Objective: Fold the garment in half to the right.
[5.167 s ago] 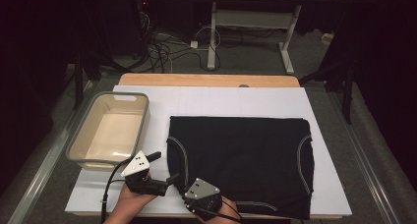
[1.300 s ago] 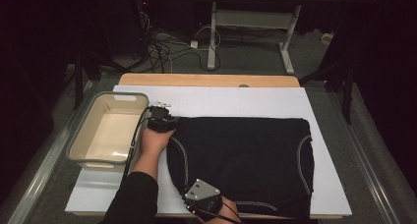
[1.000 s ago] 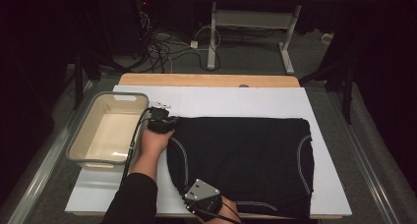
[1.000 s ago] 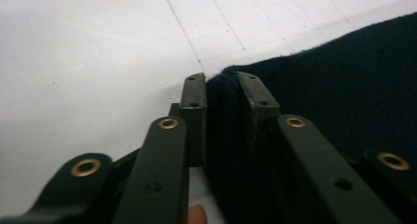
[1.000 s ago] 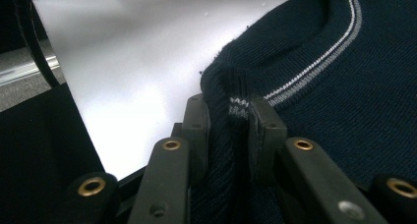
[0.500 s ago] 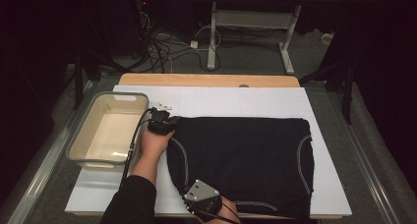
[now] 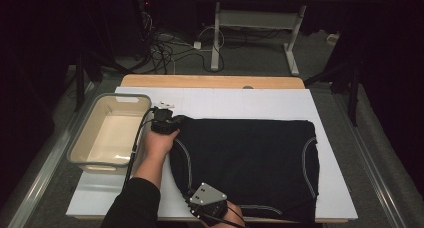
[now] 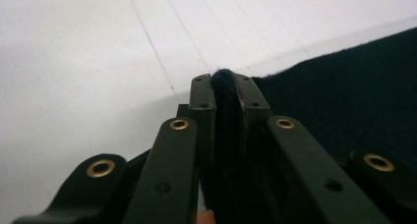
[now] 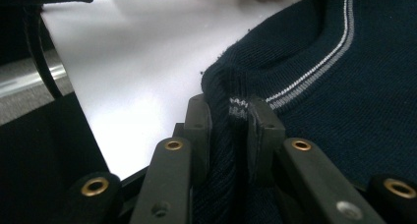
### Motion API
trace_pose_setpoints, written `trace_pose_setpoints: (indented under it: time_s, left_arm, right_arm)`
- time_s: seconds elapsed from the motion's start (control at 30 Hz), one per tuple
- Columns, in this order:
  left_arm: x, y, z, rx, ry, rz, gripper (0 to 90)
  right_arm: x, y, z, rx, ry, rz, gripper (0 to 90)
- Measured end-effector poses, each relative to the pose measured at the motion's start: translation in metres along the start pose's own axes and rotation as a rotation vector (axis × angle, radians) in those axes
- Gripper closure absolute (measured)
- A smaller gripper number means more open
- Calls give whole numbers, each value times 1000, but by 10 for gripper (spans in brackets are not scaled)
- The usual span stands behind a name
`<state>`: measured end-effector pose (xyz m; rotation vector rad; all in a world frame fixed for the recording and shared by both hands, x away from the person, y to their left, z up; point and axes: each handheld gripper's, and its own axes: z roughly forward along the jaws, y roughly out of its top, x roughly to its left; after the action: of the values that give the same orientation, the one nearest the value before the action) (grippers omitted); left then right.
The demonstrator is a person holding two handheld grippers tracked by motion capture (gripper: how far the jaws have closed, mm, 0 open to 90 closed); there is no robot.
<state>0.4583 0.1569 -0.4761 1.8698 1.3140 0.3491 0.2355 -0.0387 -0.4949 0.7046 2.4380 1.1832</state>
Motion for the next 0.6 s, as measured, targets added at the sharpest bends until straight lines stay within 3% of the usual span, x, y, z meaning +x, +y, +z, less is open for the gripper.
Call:
trace_pose_setpoints:
  time_s: [0.13,0.27,0.6]
  left_arm:
    - [-5,6,-5,-5,7,5,784]
    - [-10,14,-12,-34,3,38,784]
    - [-23,37,-30,-85,-23,42,780]
  right_arm:
    - [0,3,-6,-21,-12,-8,752]
    - [-2,9,-18,-66,-29,-8,751]
    - [-4,23,-44,-138,-86,-42,750]
